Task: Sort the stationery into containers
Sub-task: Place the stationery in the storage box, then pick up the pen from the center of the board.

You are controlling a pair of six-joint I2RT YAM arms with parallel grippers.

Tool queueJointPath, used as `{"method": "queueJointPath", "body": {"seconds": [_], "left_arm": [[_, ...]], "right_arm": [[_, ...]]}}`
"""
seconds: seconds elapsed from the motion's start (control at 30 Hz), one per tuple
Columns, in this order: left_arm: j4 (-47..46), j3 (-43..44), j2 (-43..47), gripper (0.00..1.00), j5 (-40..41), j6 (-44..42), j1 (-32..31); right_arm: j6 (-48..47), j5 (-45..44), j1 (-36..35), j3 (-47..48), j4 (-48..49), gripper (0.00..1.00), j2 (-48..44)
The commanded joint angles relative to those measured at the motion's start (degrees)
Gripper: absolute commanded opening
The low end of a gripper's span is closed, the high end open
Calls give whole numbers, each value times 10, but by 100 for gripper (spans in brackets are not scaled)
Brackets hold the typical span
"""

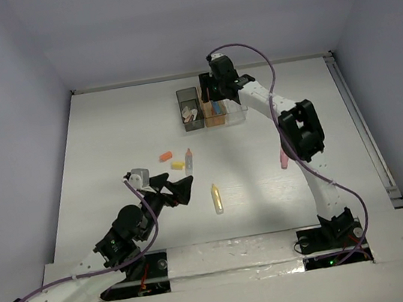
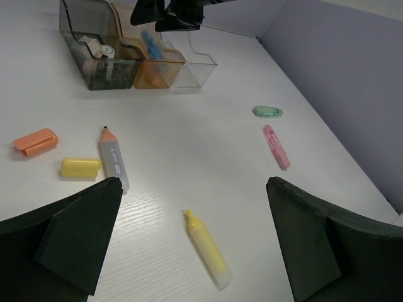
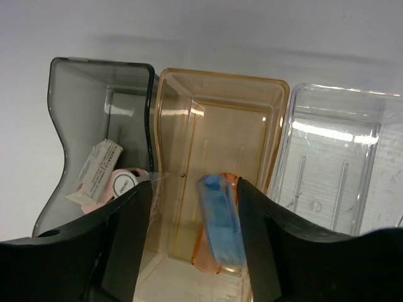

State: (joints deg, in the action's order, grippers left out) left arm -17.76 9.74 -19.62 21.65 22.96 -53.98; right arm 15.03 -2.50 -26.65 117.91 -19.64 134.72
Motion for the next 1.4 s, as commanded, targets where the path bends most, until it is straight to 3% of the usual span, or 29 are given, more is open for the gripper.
{"method": "queueJointPath", "body": {"seconds": [0.0,0.17,0.27,0.4,0.5,0.53,0.63,0.67,0.8,0.93,1.17,1.33,1.37], "left_arm": [[-34,-3,3,99,0,-8,-2],[-38,-4,-3,99,-3,-5,-2],[-40,-5,-4,99,-6,-2,-2],[-48,-5,-7,99,-16,-1,-2],[-57,-4,-13,99,-30,-1,-2],[-58,-3,-15,99,-37,0,-2],[-59,-2,-17,99,-47,1,-2],[-59,-2,-17,99,-47,2,-2],[-47,-1,-4,99,-42,6,-2],[-32,0,5,99,-33,16,-2],[-5,3,7,99,-17,32,-2],[6,1,12,99,5,51,-2],[11,3,12,99,17,54,-2]], "right_arm": [[-2,3,0,41,-9,68,-12],[8,-1,6,4,6,74,-73],[19,6,21,-99,49,74,-160],[40,-23,52,-330,114,71,-301],[70,-30,87,-451,135,59,-412],[77,-27,97,-525,147,48,-437],[93,-11,118,-610,145,36,-524],[95,-6,118,-649,138,22,-542],[112,98,118,-723,124,10,-613],[115,131,48,-740,91,10,-651],[126,72,-123,-683,32,18,-575],[127,44,-201,-625,14,46,-501],[128,41,-213,-602,10,56,-487]]}}
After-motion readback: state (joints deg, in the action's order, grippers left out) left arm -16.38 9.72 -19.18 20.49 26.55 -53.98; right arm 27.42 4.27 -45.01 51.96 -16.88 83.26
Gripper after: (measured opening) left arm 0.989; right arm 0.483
